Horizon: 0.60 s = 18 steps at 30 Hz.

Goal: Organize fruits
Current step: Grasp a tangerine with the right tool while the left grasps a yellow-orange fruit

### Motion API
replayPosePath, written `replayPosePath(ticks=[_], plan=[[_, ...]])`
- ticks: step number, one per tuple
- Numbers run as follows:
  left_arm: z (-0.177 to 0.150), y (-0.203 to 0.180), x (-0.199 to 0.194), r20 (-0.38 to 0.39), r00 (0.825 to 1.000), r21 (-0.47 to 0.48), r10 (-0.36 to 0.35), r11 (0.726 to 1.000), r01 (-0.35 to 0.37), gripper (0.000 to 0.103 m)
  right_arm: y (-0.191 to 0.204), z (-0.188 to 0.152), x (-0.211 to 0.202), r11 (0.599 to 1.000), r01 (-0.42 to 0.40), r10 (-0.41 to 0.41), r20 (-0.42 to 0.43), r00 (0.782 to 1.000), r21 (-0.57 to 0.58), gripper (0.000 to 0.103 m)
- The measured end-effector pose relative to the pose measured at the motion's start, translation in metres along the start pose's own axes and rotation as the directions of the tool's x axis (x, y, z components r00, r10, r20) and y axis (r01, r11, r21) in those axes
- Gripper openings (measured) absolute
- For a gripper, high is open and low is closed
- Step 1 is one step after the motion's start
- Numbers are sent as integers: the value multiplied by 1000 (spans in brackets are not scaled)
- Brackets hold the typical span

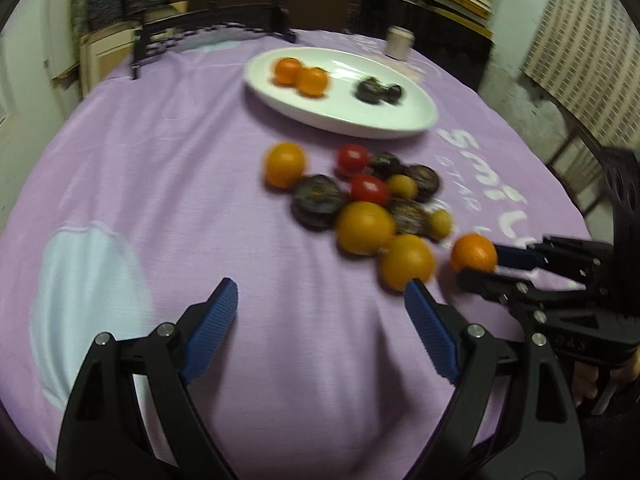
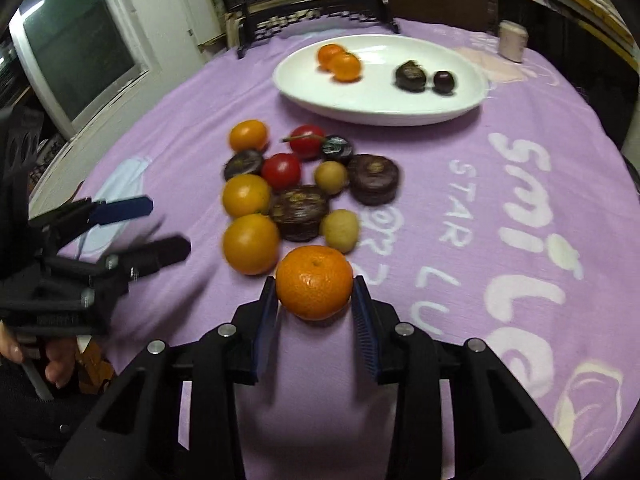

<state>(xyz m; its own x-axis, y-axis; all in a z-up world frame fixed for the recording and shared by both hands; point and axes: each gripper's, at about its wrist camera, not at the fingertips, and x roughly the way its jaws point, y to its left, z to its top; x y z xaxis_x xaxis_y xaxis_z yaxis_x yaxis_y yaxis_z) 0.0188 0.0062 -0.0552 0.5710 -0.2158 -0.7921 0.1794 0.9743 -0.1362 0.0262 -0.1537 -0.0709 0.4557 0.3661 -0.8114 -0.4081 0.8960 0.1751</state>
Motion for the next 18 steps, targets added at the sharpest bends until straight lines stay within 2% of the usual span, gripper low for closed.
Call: replayPosePath(ticks=[6, 8, 10, 13, 16, 18], plan=[[6, -28, 22, -48, 998, 30, -30, 999, 32, 86, -24, -10, -8, 998, 26, -27, 14, 1000, 63, 38], [8, -34, 29, -65, 998, 31, -25, 999, 27, 81, -29, -14, -11, 997, 23, -24, 22, 999, 73, 38], [10, -39, 38, -91, 996, 34, -14, 999, 17, 76, -35, -17, -13, 996, 19, -21, 28, 999, 84, 38], [14, -46, 47, -85, 995, 51, 44, 998, -39, 71, -45, -22, -17, 995, 9, -13, 34, 999, 103, 38], [18, -49, 49, -70, 994, 54, 83, 995, -79, 56, -50, -24, -18, 994, 0, -4, 40, 999, 108, 38], [18, -49, 48, -69, 995, 50, 73, 996, -70, 43, -50, -25, -18, 994, -3, -1, 41, 999, 109, 38]])
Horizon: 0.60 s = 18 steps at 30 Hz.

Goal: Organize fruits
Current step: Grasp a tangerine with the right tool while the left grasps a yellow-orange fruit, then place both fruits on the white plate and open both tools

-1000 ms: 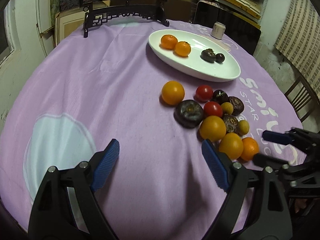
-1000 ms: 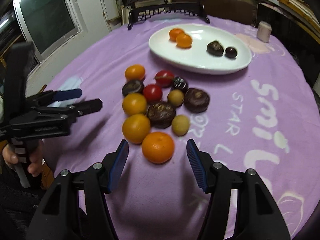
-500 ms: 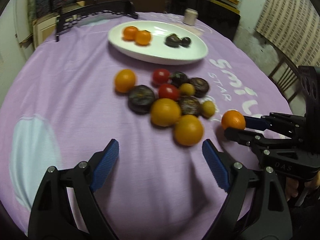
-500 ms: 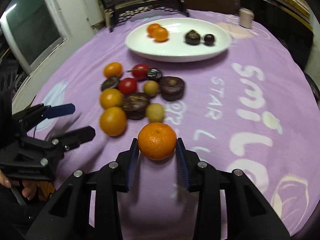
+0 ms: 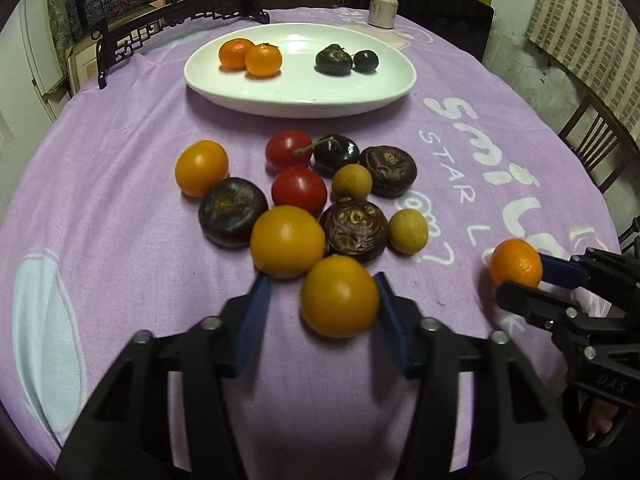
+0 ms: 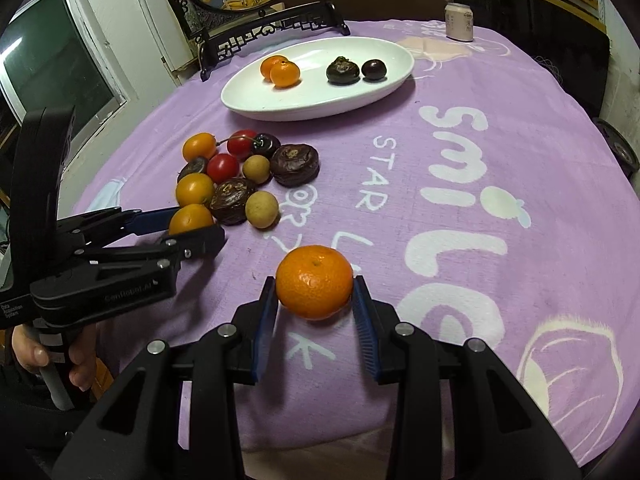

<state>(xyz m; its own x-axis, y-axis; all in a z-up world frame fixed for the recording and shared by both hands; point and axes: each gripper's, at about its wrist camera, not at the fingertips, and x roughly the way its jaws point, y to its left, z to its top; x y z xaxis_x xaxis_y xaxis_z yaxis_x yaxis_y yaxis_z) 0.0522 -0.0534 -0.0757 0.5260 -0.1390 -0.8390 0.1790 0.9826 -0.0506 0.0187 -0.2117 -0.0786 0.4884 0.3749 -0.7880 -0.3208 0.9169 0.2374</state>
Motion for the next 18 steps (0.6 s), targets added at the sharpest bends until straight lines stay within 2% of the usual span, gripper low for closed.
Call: replayPosePath(ticks=[1, 11, 18], plan=[[0, 0, -1, -5, 1000, 0, -22, 1000, 22, 36, -1, 0, 0, 1000, -1, 1, 0, 1000, 2, 38], [-4, 7, -7, -8, 999, -4, -54, 999, 54, 36, 4, 7, 6, 1000, 2, -2, -14, 1000, 0, 38], [6, 25, -38, 64, 994, -13, -91, 996, 92, 36, 20, 35, -1, 999, 10, -9, 27, 1000, -48, 38]])
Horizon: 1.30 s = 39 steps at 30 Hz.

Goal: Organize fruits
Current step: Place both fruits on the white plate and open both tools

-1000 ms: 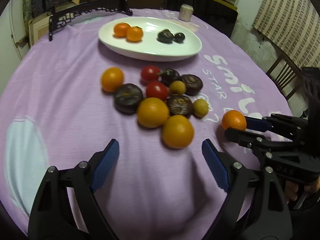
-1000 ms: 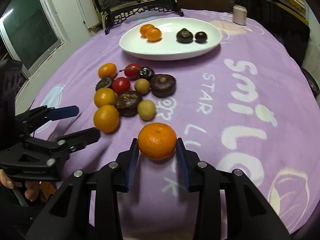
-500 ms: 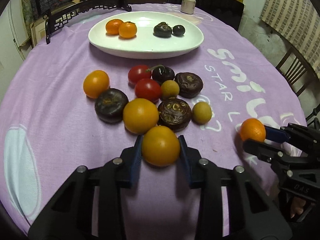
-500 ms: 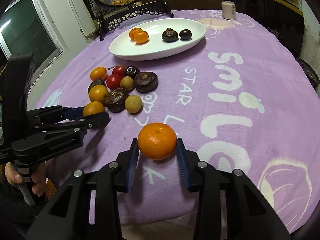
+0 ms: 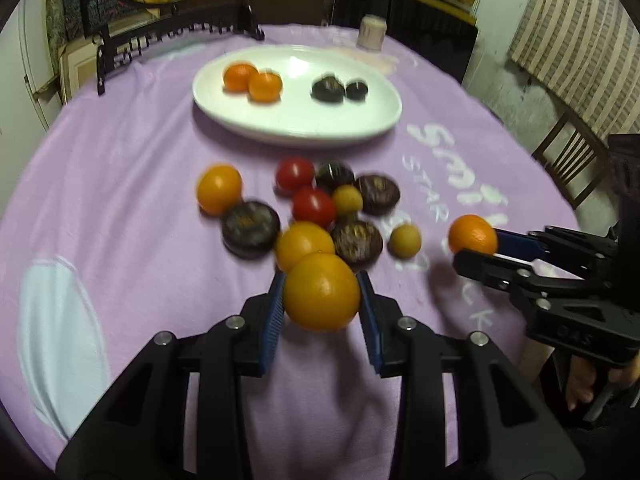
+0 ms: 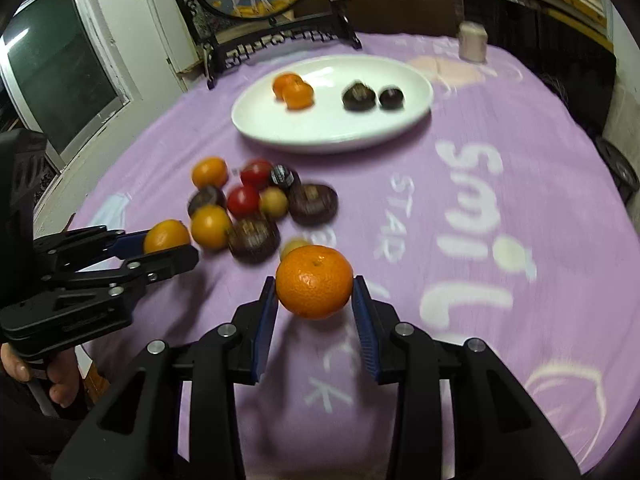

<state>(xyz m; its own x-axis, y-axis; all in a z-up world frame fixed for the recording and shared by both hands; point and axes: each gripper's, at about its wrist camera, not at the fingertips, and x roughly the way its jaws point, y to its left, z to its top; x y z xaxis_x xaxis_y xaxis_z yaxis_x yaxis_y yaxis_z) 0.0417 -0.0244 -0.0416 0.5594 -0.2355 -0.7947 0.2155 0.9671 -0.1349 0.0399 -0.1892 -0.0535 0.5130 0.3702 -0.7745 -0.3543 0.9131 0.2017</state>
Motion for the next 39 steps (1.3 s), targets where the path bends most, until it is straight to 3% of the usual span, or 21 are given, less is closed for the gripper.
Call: replayPosePath(ticks=[4, 8, 11, 15, 18, 24, 27, 29, 33, 39], plan=[[25, 11, -12, 50, 998, 2, 24, 1000, -24, 36, 7, 32, 4, 1000, 2, -2, 25, 1000, -31, 38], [77, 23, -5, 93, 992, 1, 82, 997, -83, 36, 11, 88, 12, 998, -6, 9, 50, 999, -60, 38], [127, 33, 17, 98, 989, -19, 107, 994, -105, 36, 9, 131, 29, 998, 13, -10, 47, 999, -69, 38], [175, 49, 65, 43, 998, -105, 55, 993, -50, 36, -7, 164, 66, 997, 69, -68, 16, 998, -38, 38], [180, 51, 94, 9, 999, -119, 47, 992, -46, 36, -23, 165, 86, 993, 115, -115, 20, 993, -8, 38], [177, 53, 115, -31, 999, -111, 25, 993, -29, 36, -41, 163, 109, 992, 128, -128, -24, 991, 17, 38], [177, 53, 110, -1, 1000, -110, 18, 994, -18, 43, -38, 163, 107, 989, 150, -150, 12, 989, -1, 43], [176, 52, 102, 37, 999, -105, 26, 994, -22, 64, -36, 162, 103, 982, 188, -187, 47, 981, -9, 56], [172, 50, 87, 89, 995, -99, 34, 995, -25, 66, -41, 156, 96, 981, 193, -194, 70, 979, 15, 57], [155, 46, 76, 92, 995, -75, 41, 997, -34, 66, -38, 145, 90, 978, 209, -211, 80, 974, 25, 57]])
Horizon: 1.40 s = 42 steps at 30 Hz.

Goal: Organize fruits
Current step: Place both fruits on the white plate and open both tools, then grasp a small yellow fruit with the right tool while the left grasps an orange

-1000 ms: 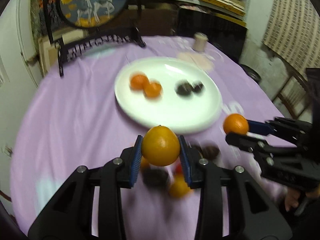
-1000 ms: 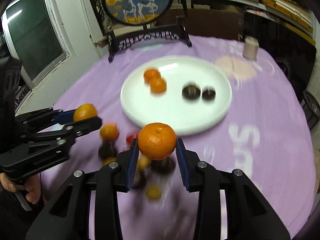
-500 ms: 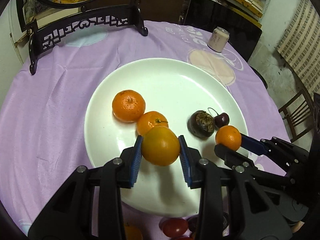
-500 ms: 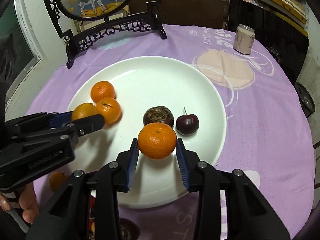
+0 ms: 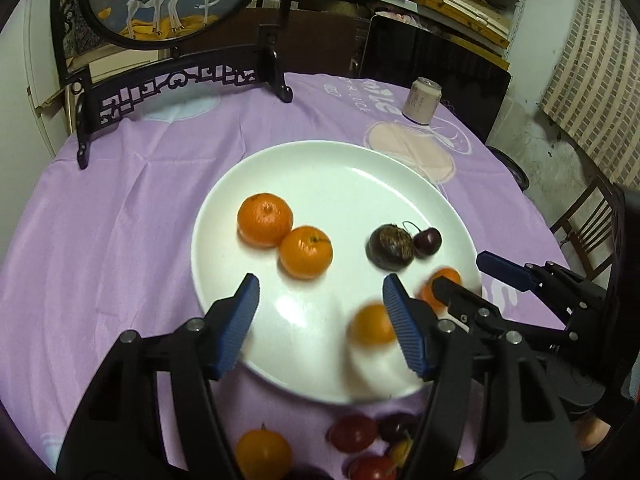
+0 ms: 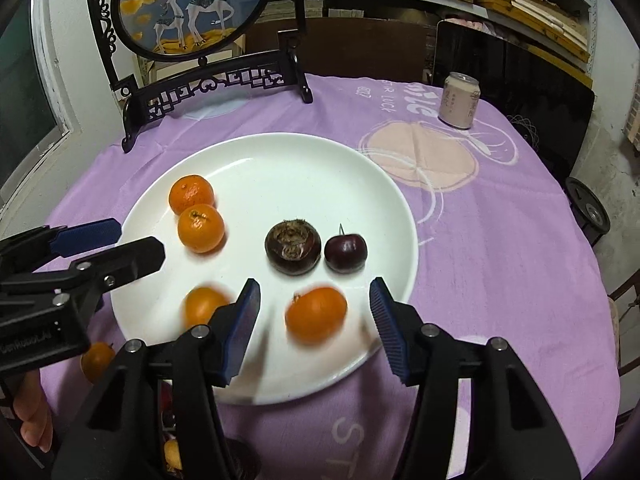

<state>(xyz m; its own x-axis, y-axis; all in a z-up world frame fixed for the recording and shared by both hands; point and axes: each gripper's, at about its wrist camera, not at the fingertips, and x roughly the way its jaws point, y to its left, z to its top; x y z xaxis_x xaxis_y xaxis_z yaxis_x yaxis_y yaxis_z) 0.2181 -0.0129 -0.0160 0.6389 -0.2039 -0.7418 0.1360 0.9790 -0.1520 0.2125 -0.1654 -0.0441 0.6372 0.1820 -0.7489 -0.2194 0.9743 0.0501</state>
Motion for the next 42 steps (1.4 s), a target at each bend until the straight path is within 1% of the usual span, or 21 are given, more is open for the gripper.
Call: replayPosePath(ticks=[1, 4, 6, 8, 9, 10, 11, 16, 17, 19, 20, 23, 26, 27, 28, 30, 31, 34, 36, 39, 42], plan=[[-2, 0, -4, 6, 1000, 0, -2, 1000, 2, 66, 1, -4, -4, 1000, 0, 0, -5, 1000, 5, 57], [-12, 2, -19, 27, 1000, -24, -3, 1000, 3, 78, 7, -19, -22, 1000, -14, 14, -3, 1000, 4, 57], [-23, 5, -31, 40, 999, -44, -8, 999, 10, 78, 10, -32, -39, 999, -37, 37, 2, 999, 7, 57], [-34, 6, -41, 52, 999, -57, -2, 998, 5, 78, 12, -48, -55, 997, -73, 74, -11, 997, 15, 57], [-43, 7, -48, 61, 998, -60, 6, 998, -3, 79, 13, -56, -61, 996, -86, 86, -21, 996, 19, 57], [-49, 7, -52, 65, 998, -61, 14, 998, -10, 84, 12, -67, -69, 995, -96, 97, -35, 995, 24, 58], [-61, 9, -61, 77, 997, -66, 32, 997, -27, 85, 12, -74, -73, 994, -102, 103, -44, 994, 27, 58], [-105, 20, -93, 106, 989, -68, 100, 993, -93, 90, 17, -116, -97, 992, -127, 127, -81, 989, 5, 58], [-113, 22, -97, 102, 987, -70, 122, 991, -115, 90, 21, -124, -99, 991, -136, 135, -92, 987, -6, 58], [-127, 28, -101, 83, 988, -74, 132, 989, -126, 90, 29, -135, -100, 987, -156, 152, -110, 982, -27, 58], [-134, 30, -101, 55, 988, -74, 143, 988, -139, 90, 35, -139, -98, 985, -166, 160, -119, 980, -40, 58], [-144, 32, -99, 10, 992, -69, 124, 990, -123, 90, 42, -141, -90, 984, -174, 166, -134, 977, -49, 58], [-151, 29, -101, -6, 996, -62, 88, 994, -88, 90, 44, -140, -83, 987, -150, 142, -116, 983, -56, 57], [-154, 27, -101, -12, 997, -52, 80, 995, -81, 90, 44, -139, -81, 988, -145, 137, -114, 984, -59, 49], [-155, 25, -99, -17, 997, -47, 80, 996, -81, 90, 44, -137, -78, 988, -145, 138, -118, 983, -59, 36], [-157, 21, -97, -34, 996, -34, 83, 996, -85, 90, 44, -136, -72, 985, -159, 150, -134, 979, -60, 29], [-158, 20, -96, -43, 996, -31, 79, 996, -81, 90, 45, -135, -68, 985, -162, 152, -135, 979, -63, 27], [-159, 16, -93, -61, 997, -31, 55, 998, -57, 90, 46, -132, -59, 983, -172, 162, -141, 977, -60, 25], [-159, 14, -91, -72, 996, -28, 49, 998, -51, 90, 49, -130, -59, 984, -157, 146, -131, 981, -79, 24], [-160, 8, -87, -87, 994, -6, 64, 998, -65, 90, 49, -131, -61, 984, -160, 149, -135, 980, -73, 24], [-160, 1, -82, -105, 991, 16, 80, 997, -79, 89, 40, -132, -68, 985, -171, 165, -124, 979, -39, 24]])
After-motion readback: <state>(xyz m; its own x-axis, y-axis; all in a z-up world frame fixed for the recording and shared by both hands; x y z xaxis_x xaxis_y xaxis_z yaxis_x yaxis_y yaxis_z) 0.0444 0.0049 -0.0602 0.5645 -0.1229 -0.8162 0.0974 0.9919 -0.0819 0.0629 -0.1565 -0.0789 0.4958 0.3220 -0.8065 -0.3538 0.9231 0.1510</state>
